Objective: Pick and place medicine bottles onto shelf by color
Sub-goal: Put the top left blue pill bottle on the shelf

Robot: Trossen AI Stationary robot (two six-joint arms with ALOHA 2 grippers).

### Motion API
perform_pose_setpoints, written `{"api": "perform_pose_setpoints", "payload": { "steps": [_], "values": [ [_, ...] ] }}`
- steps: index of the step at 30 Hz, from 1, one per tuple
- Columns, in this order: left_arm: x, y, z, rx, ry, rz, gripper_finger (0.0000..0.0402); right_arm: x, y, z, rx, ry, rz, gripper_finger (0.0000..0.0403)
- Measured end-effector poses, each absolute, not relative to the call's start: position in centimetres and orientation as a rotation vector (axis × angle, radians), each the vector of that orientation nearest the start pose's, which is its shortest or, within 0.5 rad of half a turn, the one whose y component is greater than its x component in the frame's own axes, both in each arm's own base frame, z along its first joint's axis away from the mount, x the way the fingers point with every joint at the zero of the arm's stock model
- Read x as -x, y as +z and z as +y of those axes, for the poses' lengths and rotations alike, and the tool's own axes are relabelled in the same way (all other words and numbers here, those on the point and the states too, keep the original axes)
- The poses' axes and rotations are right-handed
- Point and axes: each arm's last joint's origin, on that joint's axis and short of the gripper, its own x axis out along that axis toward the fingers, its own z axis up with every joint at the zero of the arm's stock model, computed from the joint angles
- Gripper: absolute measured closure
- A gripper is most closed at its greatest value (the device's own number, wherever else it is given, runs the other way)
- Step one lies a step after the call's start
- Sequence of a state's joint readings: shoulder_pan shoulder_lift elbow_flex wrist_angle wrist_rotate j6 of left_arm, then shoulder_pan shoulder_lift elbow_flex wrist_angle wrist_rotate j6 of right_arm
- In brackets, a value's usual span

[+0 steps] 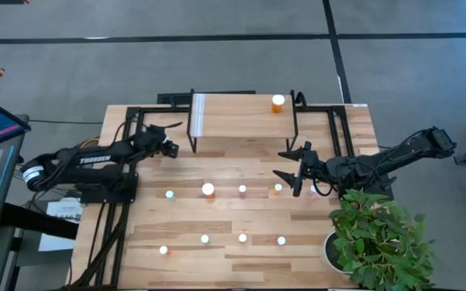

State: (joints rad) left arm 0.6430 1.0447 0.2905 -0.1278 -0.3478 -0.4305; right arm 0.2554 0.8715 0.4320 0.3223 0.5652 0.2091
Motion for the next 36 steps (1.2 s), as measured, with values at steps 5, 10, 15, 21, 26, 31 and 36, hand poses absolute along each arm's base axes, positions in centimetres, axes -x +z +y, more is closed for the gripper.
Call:
{"api": "perform_pose_setpoints", "payload": {
  "steps": [5, 10, 15, 21, 26, 31, 36],
  "values": [
    [-13.1, 12.7, 11.1, 0.517, 1.116, 0.723, 0.0186, -18.7, 24.4, 3.3, -0.159, -0.32, 0.08, 0.0059],
    [-13.3, 12.0, 11.2, 0.532, 1.122, 0.759, 0.0198, -18.7, 24.4, 3.3, -0.158, -0.32, 0.085, 0.0057],
    [-13.5, 11.3, 11.3, 0.544, 1.124, 0.783, 0.0232, -18.6, 24.3, 3.3, -0.155, -0.321, 0.092, 0.0061],
    [-13.8, 11.0, 11.5, 0.553, 1.107, 0.783, 0.0284, -18.6, 24.3, 3.3, -0.159, -0.322, 0.094, 0.0059],
    [-13.8, 11.0, 11.5, 0.553, 1.105, 0.78, 0.0323, -18.6, 24.3, 3.3, -0.172, -0.322, 0.092, 0.0057],
    [-13.9, 11.1, 11.5, 0.551, 1.103, 0.781, 0.0332, -18.6, 24.3, 3.3, -0.178, -0.322, 0.092, 0.0061],
    [-14.6, 12.4, 12.1, 0.528, 1.087, 0.836, 0.0312, -18.7, 24.3, 3.3, -0.181, -0.305, 0.094, 0.006]
  ]
}}
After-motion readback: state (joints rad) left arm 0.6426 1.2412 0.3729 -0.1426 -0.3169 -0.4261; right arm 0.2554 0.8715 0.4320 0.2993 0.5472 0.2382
